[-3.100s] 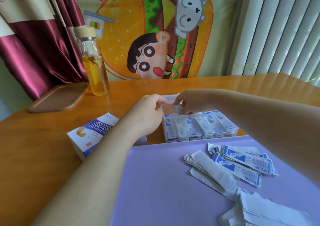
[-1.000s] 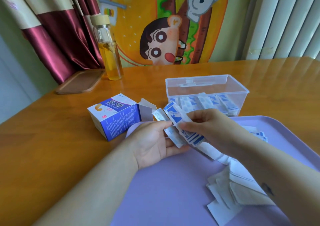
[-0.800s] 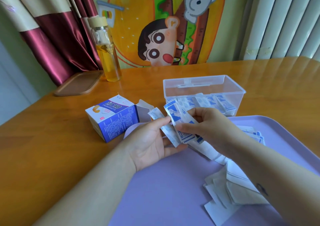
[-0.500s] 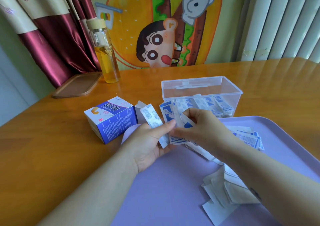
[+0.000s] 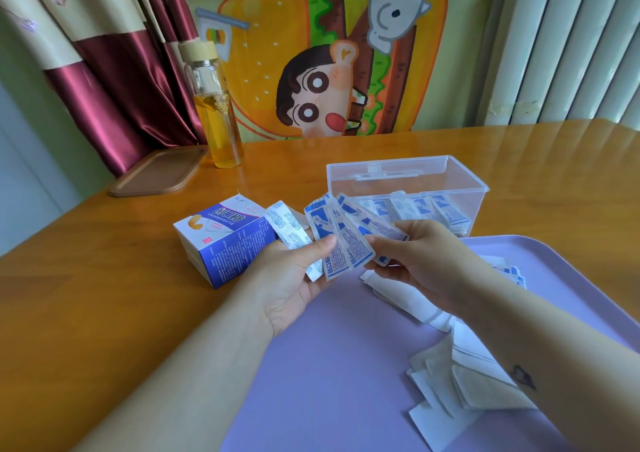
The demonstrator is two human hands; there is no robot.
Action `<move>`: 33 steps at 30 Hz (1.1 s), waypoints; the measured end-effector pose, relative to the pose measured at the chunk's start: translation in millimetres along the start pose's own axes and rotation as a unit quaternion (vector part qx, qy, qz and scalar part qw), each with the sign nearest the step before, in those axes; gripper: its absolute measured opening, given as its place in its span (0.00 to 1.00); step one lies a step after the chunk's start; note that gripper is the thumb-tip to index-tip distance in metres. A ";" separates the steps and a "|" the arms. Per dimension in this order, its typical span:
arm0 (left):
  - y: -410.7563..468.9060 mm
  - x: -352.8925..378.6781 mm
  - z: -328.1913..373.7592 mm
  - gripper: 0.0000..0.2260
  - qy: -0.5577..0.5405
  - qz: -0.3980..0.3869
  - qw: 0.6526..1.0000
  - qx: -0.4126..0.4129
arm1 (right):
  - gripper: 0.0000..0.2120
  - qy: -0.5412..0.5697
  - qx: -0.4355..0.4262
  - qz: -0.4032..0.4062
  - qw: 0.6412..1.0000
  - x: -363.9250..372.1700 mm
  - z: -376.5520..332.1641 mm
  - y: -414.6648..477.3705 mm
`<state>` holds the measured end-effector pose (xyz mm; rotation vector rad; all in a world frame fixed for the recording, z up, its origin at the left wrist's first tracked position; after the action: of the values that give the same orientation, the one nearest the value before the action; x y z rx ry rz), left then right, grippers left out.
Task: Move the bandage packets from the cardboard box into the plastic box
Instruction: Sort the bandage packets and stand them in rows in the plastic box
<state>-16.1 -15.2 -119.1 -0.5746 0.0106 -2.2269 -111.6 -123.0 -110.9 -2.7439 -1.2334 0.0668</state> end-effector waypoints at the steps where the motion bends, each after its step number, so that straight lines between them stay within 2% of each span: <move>1: -0.4 0.8 -0.4 0.09 -0.003 -0.003 1.000 0.000 | 0.04 0.002 -0.005 0.009 1.000 -0.8 -0.8 -0.2; 9: -1.1 0.2 2.4 0.10 0.000 0.000 1.000 0.014 | 0.04 -0.042 -0.036 0.038 0.998 -2.7 -0.4 1.3; 14: -0.2 0.1 1.8 0.10 -0.005 0.000 1.000 0.012 | 0.05 -0.084 -0.047 0.009 0.995 3.7 2.5 1.5; 18: 1.8 -2.6 2.7 0.11 -0.011 0.012 1.000 0.017 | 0.16 -0.094 -0.048 -0.036 0.994 8.6 -3.4 -3.7; 21: 1.0 -0.9 2.7 0.09 0.005 0.000 1.000 0.023 | 0.20 -0.164 -0.092 -0.053 0.981 12.8 -8.7 -9.3; 26: -0.6 1.0 -5.6 0.09 0.042 -0.003 0.999 0.011 | 0.15 -0.255 -0.146 -0.045 0.955 23.4 -4.1 -11.9; 30: 0.0 -0.5 -6.7 0.10 0.096 -0.016 0.995 -0.006 | 0.13 -0.280 -0.156 -0.044 0.946 21.0 -2.5 -8.9; 33: -3.0 2.8 -4.6 0.11 0.168 -0.055 0.984 -0.003 | 0.07 -0.202 -0.113 -0.093 0.968 20.8 2.2 -6.5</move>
<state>-21.8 -16.0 -121.5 -0.1991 0.1627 -2.4087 -102.8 -102.9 -111.9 -2.8795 -1.6919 0.5212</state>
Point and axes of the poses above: each hand's wrist, its own y-axis towards the middle knuckle, its own x-axis out of the palm, z = x × y, the point moved 6 cm from there along y, towards the middle knuckle, and after that the axes turned 7 degrees about z, right-handed, at the moved point
